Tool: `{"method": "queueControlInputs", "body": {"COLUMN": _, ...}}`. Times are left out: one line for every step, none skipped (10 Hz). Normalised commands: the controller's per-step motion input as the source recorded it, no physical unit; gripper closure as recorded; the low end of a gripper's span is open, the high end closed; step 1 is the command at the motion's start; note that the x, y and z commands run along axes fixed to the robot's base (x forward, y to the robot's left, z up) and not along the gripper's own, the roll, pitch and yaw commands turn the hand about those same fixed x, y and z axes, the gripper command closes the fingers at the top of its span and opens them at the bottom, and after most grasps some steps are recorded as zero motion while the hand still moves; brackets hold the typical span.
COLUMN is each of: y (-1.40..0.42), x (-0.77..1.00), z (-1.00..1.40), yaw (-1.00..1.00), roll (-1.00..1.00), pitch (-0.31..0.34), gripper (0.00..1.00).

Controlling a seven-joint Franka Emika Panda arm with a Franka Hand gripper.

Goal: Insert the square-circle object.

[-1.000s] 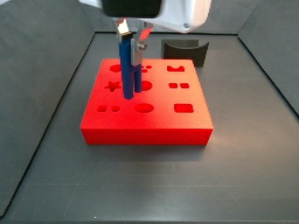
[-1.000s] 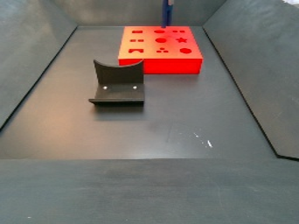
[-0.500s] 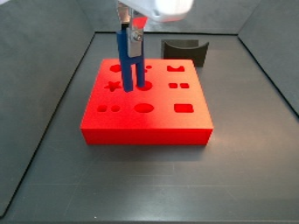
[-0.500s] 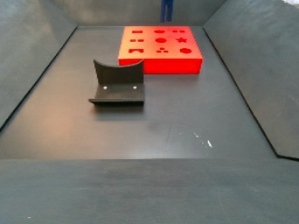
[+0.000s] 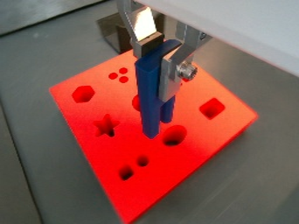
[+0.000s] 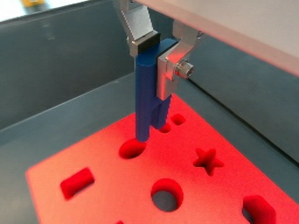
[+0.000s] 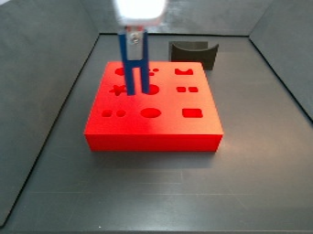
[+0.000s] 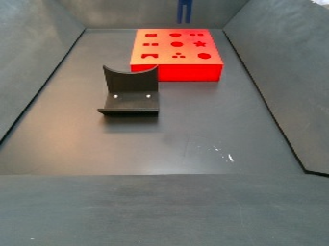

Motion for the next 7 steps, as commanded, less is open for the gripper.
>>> {"method": "queueControlInputs", "body": {"y": -0.29, "x": -0.2, "z": -0.01, "yaw": -0.7, "roll": 0.29, "pitch": 0.126, "gripper": 1.0}}
{"method": "queueControlInputs", "body": {"y": -0.2, "x": -0.11, "z": -0.11, "yaw": -0.31, "roll": 0.14, "pitch": 0.049, "gripper": 1.0}}
{"method": "queueControlInputs", "body": {"y": 0.0, "x": -0.09, "z": -0.17, "yaw": -0.19, "roll": 0.03, "pitch": 0.0, "gripper": 1.0}}
{"method": "queueControlInputs", "body": {"y": 0.0, "x": 0.0, "z": -0.14, "yaw": -0.03, "roll": 0.03, "pitch": 0.003, "gripper": 1.0}}
{"method": "queueControlInputs", "body": {"y": 0.14, "x": -0.05, "z": -0.39, "yaw": -0.15, "roll": 0.0, "pitch": 0.017, "gripper": 1.0}}
{"method": "queueControlInputs", "body": {"y": 0.09, "x": -0.06, "z": -0.3, "yaw": -0.25, "roll": -0.11, "pitch": 0.014, "gripper": 1.0}}
{"method": "queueControlInputs", "body": {"y": 0.06, "x": -0.07, "z": -0.14, "yaw": -0.24, "roll": -0.2, "pitch": 0.0, "gripper": 1.0}}
